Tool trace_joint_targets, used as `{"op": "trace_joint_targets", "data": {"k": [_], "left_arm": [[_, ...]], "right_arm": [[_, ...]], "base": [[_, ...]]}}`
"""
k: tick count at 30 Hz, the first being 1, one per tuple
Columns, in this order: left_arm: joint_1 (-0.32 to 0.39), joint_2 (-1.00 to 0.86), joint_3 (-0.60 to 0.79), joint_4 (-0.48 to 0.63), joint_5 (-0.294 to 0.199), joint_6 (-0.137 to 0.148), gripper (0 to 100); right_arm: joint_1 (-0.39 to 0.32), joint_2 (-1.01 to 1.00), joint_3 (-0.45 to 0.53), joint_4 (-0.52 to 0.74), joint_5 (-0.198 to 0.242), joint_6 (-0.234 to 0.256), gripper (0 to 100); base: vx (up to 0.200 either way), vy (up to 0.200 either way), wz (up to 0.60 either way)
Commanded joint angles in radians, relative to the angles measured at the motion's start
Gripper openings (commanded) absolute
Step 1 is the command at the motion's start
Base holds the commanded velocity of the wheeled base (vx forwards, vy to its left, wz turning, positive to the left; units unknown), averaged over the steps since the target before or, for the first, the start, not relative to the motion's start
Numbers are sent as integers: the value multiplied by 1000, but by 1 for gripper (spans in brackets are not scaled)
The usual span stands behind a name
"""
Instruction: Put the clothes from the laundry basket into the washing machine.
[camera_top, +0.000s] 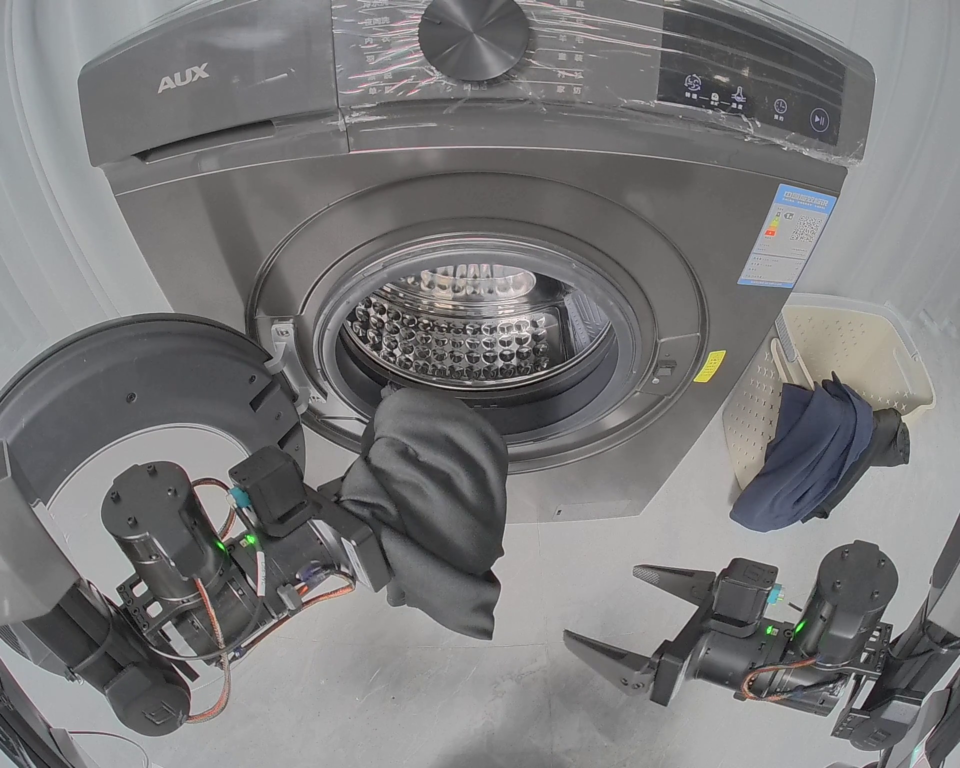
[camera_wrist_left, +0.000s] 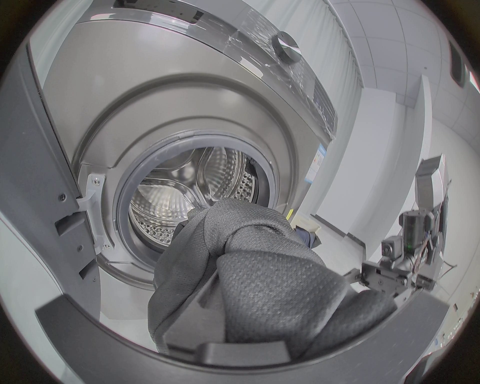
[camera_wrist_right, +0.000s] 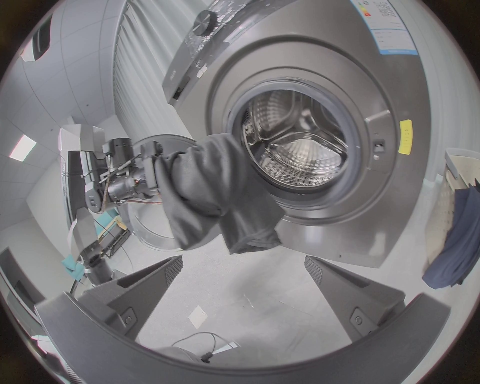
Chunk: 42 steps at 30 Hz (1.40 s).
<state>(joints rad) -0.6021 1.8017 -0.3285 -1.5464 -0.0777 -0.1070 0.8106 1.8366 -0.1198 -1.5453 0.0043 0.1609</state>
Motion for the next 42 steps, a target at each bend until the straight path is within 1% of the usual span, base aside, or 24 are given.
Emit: {"op": "trace_joint_targets", "data": {"k": [1,9,15,21,24,33,37,42], "left_arm": [[1,25,34,-1,2,32,0],[2,28,69,-1,2,33,0],[4,19,86,-1,2,35,0],[4,25,86,-1,2,35,0],[4,27,86,-1,2,36,0],[2,36,89,-1,1,35,0],[-1,38,91,-1,2,36,0],[-4,44,92,-1,2,53,0]], "right_arm": [[-64,16,46,-1,5,-4,100],[-65,36,46,-1,3,0,100],[-93,58,43,-1,3,2,100],[-94,56,42,-1,2,2,100],[-107,55,40,-1,2,2,100],[-122,49,26,-1,0,0,100],[-122,47,25,-1,2,0,100],[-122,47,23,-1,2,0,100]], "base": [[0,0,0],[0,0,0],[0,0,0],[200,0,0],[200,0,0],[0,0,0],[150,0,0],[0,0,0]]}}
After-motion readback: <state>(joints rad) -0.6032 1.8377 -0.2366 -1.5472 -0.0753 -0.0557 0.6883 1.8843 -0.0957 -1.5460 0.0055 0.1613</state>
